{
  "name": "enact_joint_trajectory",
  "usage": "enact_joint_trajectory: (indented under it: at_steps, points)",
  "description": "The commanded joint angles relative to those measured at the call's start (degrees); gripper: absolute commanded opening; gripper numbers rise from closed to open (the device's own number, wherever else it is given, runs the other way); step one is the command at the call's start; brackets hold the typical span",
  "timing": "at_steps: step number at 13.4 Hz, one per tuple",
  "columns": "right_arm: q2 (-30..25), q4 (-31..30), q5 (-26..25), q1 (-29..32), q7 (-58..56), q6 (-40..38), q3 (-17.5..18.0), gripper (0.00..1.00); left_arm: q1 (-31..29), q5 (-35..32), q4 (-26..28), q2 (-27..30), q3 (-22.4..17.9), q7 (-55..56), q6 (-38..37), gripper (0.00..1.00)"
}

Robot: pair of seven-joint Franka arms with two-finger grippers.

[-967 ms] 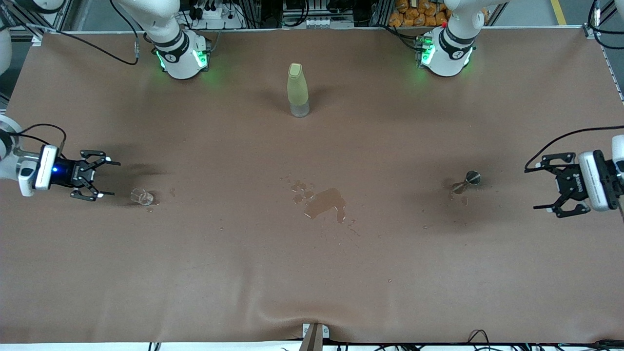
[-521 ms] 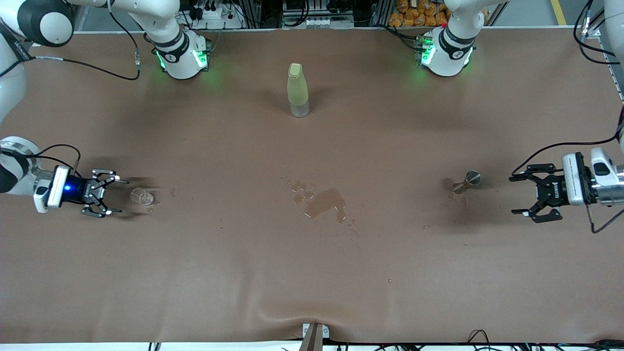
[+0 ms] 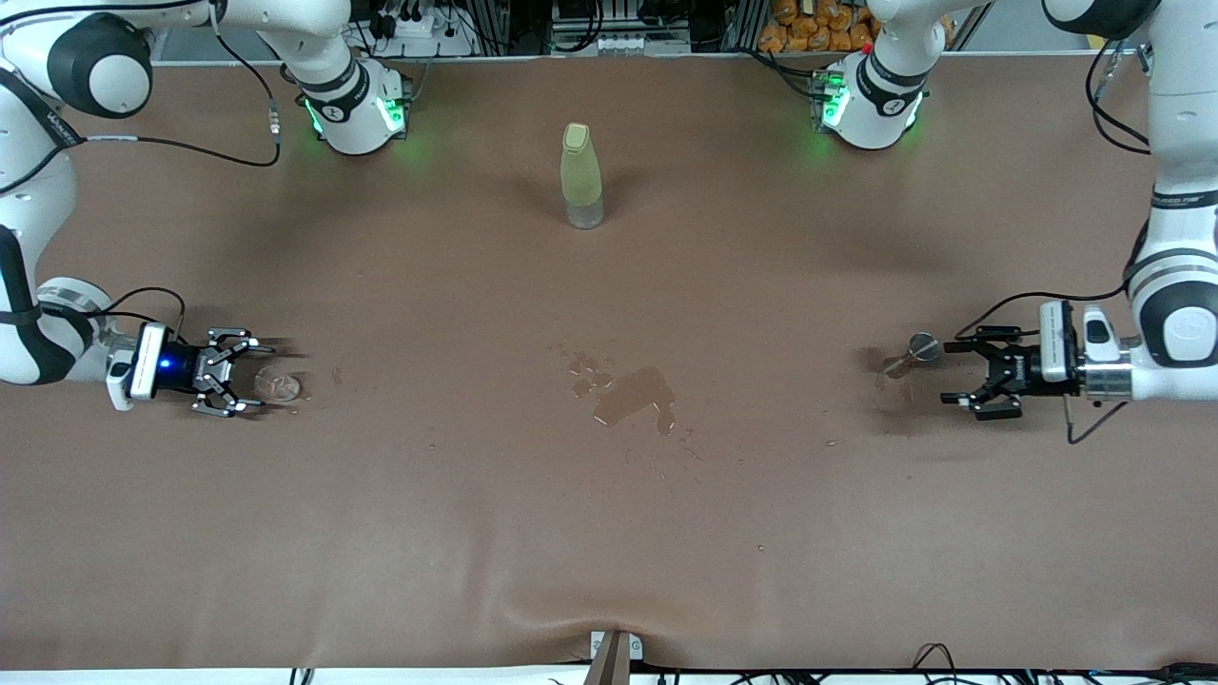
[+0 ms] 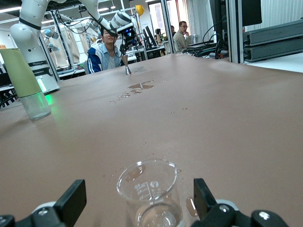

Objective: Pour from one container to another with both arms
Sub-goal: 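Grasp the glass beaker with the right gripper while the left gripper grasps the jigger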

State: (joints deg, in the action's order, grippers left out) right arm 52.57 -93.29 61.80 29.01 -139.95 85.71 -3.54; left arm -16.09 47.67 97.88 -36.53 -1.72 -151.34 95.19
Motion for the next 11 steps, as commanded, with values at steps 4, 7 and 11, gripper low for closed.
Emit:
enact_joint_trajectory:
  at_steps: [4,7,11]
  points:
    - [4.91,3.64,3.68,0.79,-2.16,-1.51,2.14,1.00,-3.60,1.90,1.52,-1.17,0.31,-1.24,-3.25,1.00]
    - [4.91,4.61,3.24,1.22,-2.26,-1.51,2.05,1.00,-3.69,1.90,1.69,-2.14,0.31,-1.33,-3.34,1.00]
    - [5.44,4.43,3.50,1.23,-2.79,-1.51,2.05,0.82,-3.60,2.08,1.61,-5.30,0.40,-1.50,-3.87,1.00]
